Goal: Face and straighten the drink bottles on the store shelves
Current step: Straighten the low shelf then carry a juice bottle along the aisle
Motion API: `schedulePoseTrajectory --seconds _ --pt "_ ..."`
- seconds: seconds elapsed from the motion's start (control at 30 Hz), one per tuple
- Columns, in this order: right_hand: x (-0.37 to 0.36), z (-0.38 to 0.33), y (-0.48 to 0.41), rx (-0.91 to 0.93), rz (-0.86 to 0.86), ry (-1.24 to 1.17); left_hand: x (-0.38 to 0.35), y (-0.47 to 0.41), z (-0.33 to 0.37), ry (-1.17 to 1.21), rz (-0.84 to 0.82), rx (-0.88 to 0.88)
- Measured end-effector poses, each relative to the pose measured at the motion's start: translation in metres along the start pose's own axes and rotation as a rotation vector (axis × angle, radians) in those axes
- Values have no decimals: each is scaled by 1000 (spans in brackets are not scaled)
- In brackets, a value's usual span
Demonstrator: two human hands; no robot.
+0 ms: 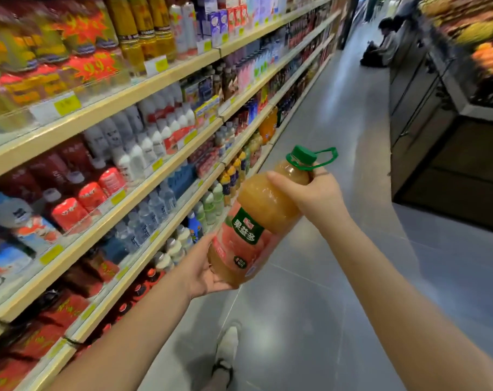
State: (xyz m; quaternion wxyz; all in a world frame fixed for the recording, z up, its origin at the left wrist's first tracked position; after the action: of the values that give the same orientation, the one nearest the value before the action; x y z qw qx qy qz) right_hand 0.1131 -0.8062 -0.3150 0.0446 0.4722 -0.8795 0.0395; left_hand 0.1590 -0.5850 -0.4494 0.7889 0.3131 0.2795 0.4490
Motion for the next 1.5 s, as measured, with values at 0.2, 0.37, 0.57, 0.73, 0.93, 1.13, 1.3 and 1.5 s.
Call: schedulePoseTrajectory --seconds 0.2,0.37,0.57,0.73,0.93,1.13,1.3,1.5 --pt "34 25 -113 -9 107 -36 -36 -111 79 12 -104 15" --pt "53 40 -217 -19 171 -27 -66 -195 154 1 -173 56" --pt "92 38 -326 6 233 -56 -112 -280 246 -6 -256 64" --pt "135 43 -411 16 230 -93 -165 -341 307 10 -301 85" --pt "195 67 -531 42 176 -110 -238 -428 372 67 -260 57" --pt "247 66 -653 29 76 -102 -309 -493 445 122 -174 34" --pt "266 66 -741 40 18 -97 -344 -542 500 151 -117 24" --pt "265 90 -860 31 -24 -73 -358 -623 569 194 -91 29"
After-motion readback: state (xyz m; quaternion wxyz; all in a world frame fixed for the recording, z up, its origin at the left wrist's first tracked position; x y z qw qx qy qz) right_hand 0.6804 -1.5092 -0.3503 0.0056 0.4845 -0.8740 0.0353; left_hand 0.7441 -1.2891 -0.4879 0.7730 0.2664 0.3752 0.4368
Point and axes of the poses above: each hand's wrist, its own y-axis away from the middle knuckle, its own x-axis out of the back of the hand, z = x × y, the point moved 2 cm from there along -y, towards the middle knuckle, and after that the axes turned 10 degrees about -y, right-handed, at the moved point
